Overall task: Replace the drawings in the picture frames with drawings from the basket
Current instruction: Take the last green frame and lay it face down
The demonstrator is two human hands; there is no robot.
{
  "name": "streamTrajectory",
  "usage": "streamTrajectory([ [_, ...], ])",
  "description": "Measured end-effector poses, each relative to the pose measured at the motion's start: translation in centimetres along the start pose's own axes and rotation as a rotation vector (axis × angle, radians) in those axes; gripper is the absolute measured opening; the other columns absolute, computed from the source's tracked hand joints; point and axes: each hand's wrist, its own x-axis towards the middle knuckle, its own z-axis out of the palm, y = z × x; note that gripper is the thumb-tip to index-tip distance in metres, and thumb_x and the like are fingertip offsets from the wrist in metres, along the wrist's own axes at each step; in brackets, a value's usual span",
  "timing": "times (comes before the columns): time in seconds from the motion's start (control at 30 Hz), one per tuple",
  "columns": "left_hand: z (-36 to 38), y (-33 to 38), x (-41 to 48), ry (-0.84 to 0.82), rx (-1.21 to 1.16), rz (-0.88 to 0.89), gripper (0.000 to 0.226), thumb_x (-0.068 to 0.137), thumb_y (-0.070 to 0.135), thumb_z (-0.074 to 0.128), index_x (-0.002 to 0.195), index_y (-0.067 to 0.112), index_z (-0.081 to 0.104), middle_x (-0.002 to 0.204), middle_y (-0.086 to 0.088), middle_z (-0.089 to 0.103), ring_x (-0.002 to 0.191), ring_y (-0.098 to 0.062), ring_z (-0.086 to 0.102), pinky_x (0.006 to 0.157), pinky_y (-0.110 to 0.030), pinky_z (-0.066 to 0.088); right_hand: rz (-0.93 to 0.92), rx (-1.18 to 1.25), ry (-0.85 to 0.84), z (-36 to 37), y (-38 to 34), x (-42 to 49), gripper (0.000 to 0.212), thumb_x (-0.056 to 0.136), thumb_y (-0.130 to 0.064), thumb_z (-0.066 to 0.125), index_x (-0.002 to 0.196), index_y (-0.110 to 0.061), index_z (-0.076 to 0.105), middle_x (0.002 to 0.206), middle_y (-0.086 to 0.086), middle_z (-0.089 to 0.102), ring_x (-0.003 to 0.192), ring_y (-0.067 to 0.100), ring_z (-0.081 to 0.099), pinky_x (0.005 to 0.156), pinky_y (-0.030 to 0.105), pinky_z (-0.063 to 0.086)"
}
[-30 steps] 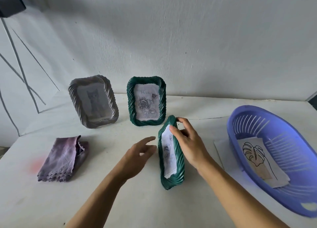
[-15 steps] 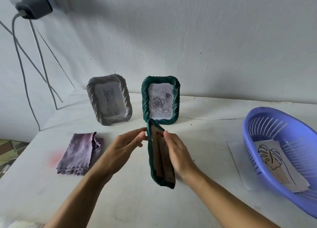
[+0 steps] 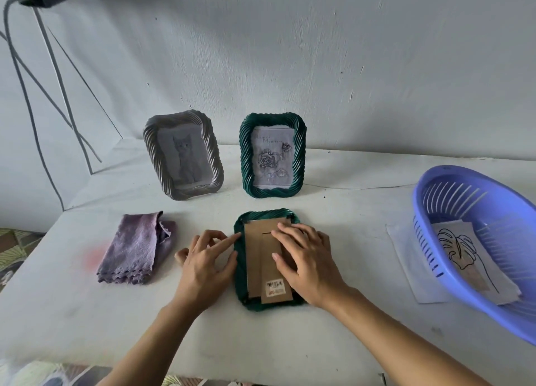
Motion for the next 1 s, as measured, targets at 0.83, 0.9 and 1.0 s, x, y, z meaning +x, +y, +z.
streamTrajectory([
  [0.83, 1.5, 1.8, 1.3, 0.197, 0.225, 0.193, 0.040, 0.089, 0.055, 0.064, 0.113, 0.025, 0.075, 0.131, 0.008, 0.067, 0.103, -0.016, 0.067, 0.093, -0.046, 0.043, -0.029, -0.051, 0.267, 0.3, 2.5, 1.1, 0.030, 0.088, -0.033, 0.064, 0.110, -0.014, 0.072, 0.119, 0.004, 0.066, 0.115, 0.022, 0.060, 0.095, 0.039, 0.047],
  [0.9, 1.7, 1.7, 1.4, 0.198, 0.212, 0.211, 0.041, 0.090, 0.053, 0.064, 0.115, 0.023, 0.075, 0.132, 0.006, 0.067, 0.102, -0.019, 0.067, 0.090, -0.043, 0.046, -0.033, -0.058, 0.259, 0.4, 2.5, 1.0, 0.031, 0.089, -0.033, 0.063, 0.111, -0.013, 0.072, 0.120, 0.004, 0.066, 0.114, 0.022, 0.060, 0.095, 0.040, 0.047],
  [1.0, 1.8, 1.6, 1.3, 0.198, 0.215, 0.224, 0.041, 0.092, 0.051, 0.063, 0.118, 0.021, 0.074, 0.132, 0.004, 0.066, 0.104, -0.021, 0.066, 0.087, -0.042, 0.047, -0.037, -0.054, 0.246, 0.3, 2.6, 1.1, 0.033, 0.090, -0.033, 0.062, 0.113, -0.011, 0.072, 0.121, 0.003, 0.066, 0.114, 0.022, 0.061, 0.095, 0.041, 0.047],
])
